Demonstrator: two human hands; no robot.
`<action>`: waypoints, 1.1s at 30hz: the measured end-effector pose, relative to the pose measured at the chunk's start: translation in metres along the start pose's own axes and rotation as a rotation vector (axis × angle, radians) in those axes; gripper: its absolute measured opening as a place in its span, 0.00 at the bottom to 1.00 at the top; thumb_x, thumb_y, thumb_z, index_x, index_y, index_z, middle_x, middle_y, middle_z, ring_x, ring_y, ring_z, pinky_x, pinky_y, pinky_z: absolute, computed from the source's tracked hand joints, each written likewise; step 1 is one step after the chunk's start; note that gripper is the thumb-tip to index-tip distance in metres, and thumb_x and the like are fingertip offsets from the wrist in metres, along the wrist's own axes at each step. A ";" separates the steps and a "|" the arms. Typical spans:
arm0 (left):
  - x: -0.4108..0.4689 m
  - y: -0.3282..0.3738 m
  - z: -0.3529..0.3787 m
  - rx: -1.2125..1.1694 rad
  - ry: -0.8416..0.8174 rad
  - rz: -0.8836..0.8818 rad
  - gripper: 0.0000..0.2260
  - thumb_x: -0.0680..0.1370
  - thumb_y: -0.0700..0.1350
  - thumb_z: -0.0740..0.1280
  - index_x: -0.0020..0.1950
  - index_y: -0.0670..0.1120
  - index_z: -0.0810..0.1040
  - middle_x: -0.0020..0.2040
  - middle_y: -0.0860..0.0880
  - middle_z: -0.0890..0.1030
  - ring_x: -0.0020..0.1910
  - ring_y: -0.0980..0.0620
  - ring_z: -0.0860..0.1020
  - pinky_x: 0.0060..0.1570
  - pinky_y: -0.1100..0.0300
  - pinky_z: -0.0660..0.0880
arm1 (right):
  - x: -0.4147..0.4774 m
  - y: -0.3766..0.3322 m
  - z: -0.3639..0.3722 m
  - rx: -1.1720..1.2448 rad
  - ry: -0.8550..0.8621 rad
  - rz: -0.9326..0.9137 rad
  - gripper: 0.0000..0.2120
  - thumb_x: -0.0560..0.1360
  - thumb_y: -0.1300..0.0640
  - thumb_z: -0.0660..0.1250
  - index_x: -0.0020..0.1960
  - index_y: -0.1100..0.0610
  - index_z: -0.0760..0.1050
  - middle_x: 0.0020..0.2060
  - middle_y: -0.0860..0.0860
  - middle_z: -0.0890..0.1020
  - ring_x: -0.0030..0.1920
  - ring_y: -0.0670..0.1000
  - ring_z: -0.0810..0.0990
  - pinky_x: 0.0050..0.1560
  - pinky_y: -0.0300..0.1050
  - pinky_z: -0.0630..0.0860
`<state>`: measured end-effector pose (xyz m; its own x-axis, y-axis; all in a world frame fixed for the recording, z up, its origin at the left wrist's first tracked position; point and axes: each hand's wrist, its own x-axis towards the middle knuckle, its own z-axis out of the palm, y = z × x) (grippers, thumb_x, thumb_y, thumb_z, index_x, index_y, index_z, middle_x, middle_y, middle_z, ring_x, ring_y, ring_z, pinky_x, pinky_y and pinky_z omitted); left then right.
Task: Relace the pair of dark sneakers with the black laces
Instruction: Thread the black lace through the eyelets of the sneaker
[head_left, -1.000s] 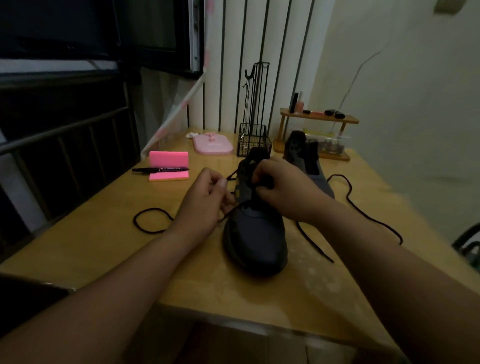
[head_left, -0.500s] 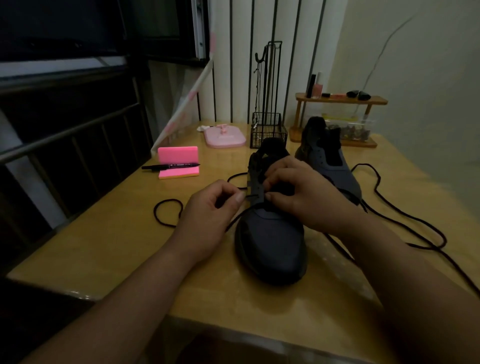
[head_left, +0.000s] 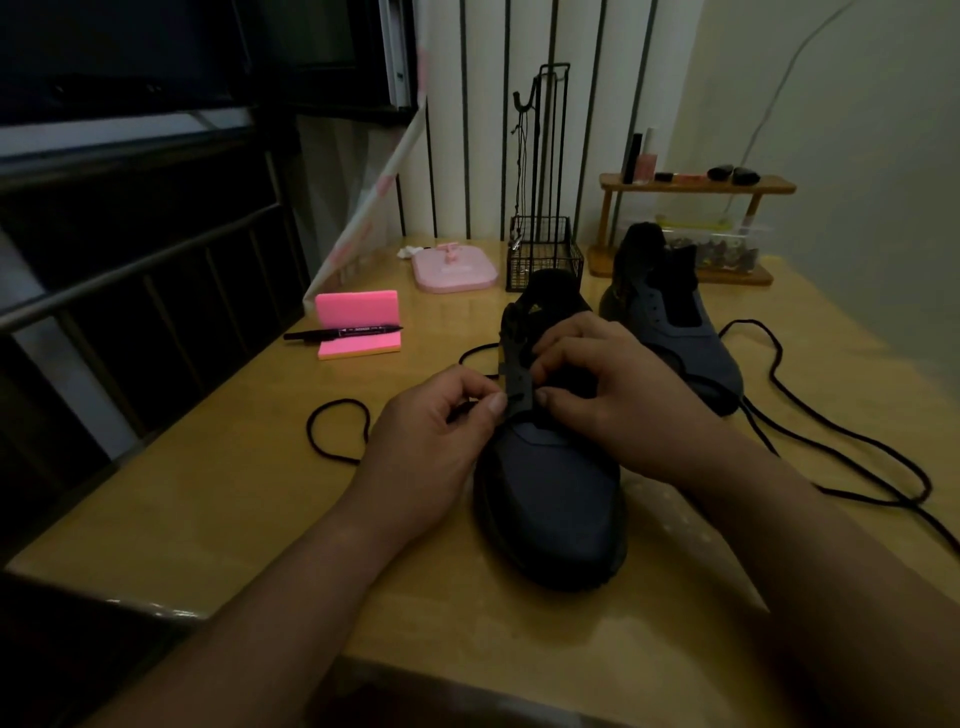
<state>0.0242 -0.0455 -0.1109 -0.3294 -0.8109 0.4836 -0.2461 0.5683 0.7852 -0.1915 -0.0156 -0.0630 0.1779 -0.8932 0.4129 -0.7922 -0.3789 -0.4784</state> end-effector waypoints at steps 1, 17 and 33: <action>0.000 -0.001 0.000 0.018 -0.001 0.009 0.04 0.83 0.43 0.69 0.50 0.51 0.83 0.42 0.56 0.84 0.42 0.58 0.81 0.42 0.62 0.76 | 0.000 0.000 0.000 -0.003 -0.001 0.002 0.06 0.76 0.54 0.74 0.49 0.43 0.80 0.56 0.38 0.75 0.59 0.37 0.70 0.58 0.22 0.60; 0.004 0.021 -0.009 0.654 -0.047 0.304 0.07 0.84 0.52 0.60 0.52 0.53 0.76 0.44 0.56 0.77 0.44 0.53 0.74 0.37 0.51 0.71 | -0.001 -0.001 0.002 0.003 0.003 -0.013 0.04 0.77 0.54 0.74 0.50 0.47 0.81 0.57 0.42 0.76 0.59 0.40 0.70 0.60 0.27 0.63; 0.023 0.030 -0.014 0.203 -0.230 -0.092 0.05 0.83 0.49 0.69 0.47 0.52 0.79 0.39 0.55 0.81 0.35 0.62 0.76 0.34 0.64 0.70 | 0.001 -0.002 -0.001 -0.013 -0.101 -0.031 0.03 0.78 0.50 0.73 0.51 0.45 0.83 0.60 0.39 0.72 0.65 0.47 0.70 0.68 0.47 0.69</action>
<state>0.0218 -0.0493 -0.0707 -0.4889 -0.8205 0.2962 -0.4533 0.5291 0.7174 -0.1900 -0.0150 -0.0607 0.2594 -0.9012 0.3471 -0.7927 -0.4040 -0.4565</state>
